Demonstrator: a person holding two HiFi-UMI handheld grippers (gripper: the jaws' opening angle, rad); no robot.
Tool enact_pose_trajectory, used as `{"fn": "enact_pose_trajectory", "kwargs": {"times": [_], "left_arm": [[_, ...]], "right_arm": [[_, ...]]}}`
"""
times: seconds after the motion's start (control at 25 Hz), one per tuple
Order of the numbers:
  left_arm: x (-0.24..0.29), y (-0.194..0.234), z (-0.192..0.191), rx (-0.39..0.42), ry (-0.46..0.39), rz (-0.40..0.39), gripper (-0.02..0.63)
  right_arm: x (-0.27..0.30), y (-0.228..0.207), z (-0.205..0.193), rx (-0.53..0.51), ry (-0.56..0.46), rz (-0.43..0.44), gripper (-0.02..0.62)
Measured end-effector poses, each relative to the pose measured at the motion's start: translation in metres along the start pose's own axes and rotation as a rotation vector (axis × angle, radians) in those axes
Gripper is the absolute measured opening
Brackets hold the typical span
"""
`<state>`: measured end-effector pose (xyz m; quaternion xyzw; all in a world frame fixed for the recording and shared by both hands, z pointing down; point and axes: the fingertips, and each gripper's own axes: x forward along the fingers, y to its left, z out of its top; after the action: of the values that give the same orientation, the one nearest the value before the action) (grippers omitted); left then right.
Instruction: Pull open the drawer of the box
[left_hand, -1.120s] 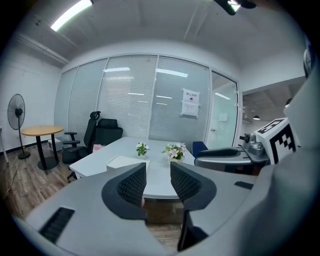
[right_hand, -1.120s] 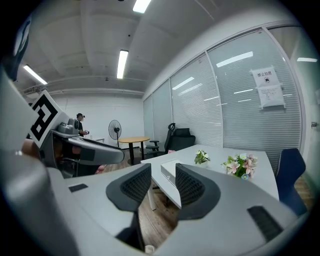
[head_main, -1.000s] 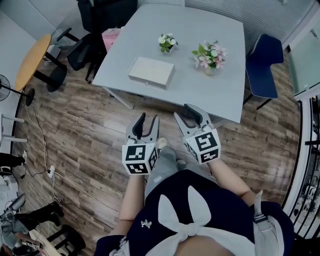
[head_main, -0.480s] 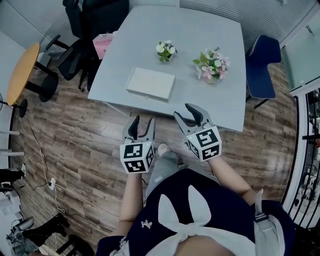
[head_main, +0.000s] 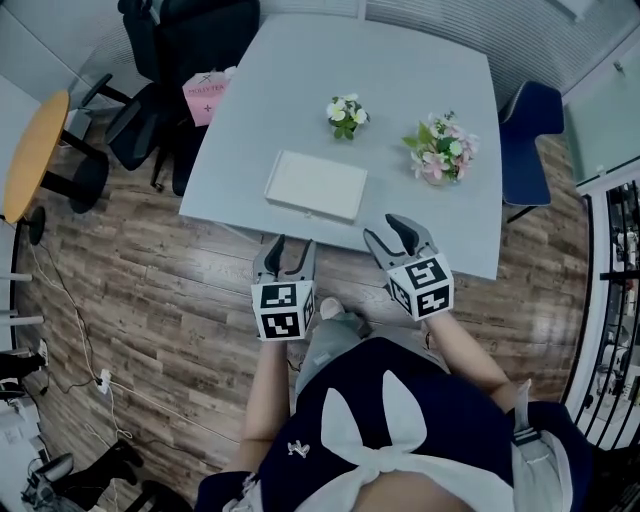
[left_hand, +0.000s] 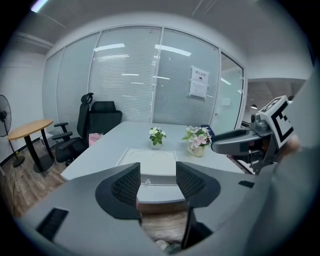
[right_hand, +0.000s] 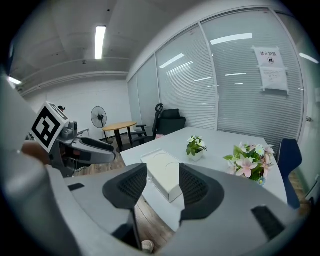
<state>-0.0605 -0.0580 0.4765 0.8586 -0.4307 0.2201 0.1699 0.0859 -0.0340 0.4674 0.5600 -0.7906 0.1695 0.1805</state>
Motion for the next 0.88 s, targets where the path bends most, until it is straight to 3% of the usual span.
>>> {"fn": "enact_pose_trajectory", "kwargs": {"times": [0.6, 0.88], "left_arm": [[0.055, 0.025, -0.03, 0.003, 0.129, -0.069, 0.222], [0.083, 0.023, -0.038, -0.052, 0.171, -0.119, 0.221]], "right_arm": [[0.053, -0.026, -0.015, 0.072, 0.103, -0.053, 0.207], [0.084, -0.043, -0.022, 0.05, 0.179, -0.032, 0.213]]}}
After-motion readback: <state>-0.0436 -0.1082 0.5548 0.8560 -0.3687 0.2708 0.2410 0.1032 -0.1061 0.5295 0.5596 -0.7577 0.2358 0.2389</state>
